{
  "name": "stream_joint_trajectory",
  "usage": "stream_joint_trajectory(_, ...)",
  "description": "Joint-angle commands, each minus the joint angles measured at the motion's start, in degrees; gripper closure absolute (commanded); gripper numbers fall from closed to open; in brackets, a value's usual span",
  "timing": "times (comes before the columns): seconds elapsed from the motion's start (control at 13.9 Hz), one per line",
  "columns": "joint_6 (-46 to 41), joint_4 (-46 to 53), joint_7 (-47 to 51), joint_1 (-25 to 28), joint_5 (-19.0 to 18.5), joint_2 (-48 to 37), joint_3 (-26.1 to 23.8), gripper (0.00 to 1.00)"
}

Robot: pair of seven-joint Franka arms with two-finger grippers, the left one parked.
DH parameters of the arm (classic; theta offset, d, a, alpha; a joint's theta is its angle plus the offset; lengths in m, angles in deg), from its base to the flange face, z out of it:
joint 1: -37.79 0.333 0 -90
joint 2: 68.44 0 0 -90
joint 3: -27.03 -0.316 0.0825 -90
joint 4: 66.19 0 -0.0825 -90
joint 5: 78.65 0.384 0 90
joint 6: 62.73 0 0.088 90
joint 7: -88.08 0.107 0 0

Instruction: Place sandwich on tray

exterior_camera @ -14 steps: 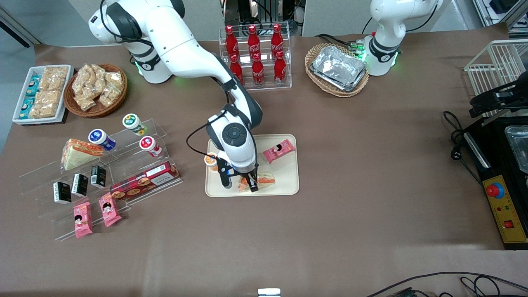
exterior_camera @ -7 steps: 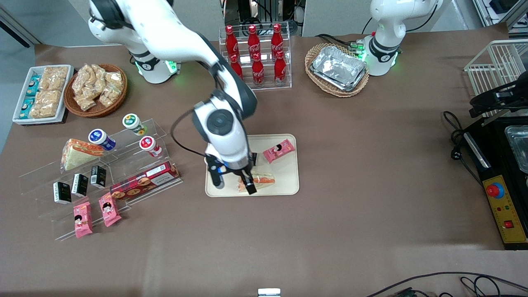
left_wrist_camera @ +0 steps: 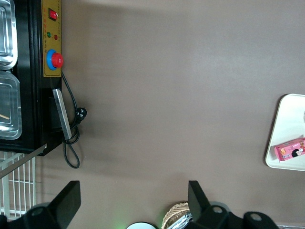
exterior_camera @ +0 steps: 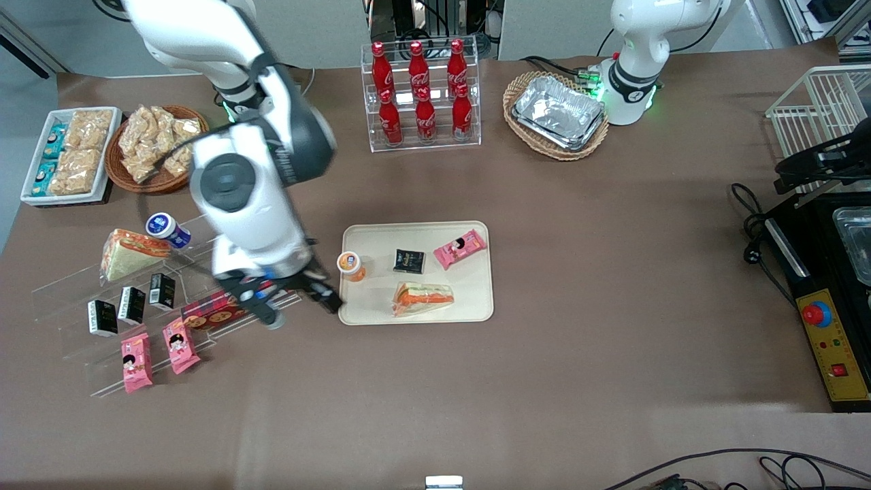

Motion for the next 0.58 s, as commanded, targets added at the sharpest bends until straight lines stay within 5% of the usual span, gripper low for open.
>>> stream_joint_trajectory(0.0,-2.7,-2.1,-27.4,-6.0,-1.6,-4.5,-0.3,0.0)
stream_joint_trajectory(0.5,-9.5,-9.6,-51.6,-18.6,-6.6,-19.7,-0.8,0.0)
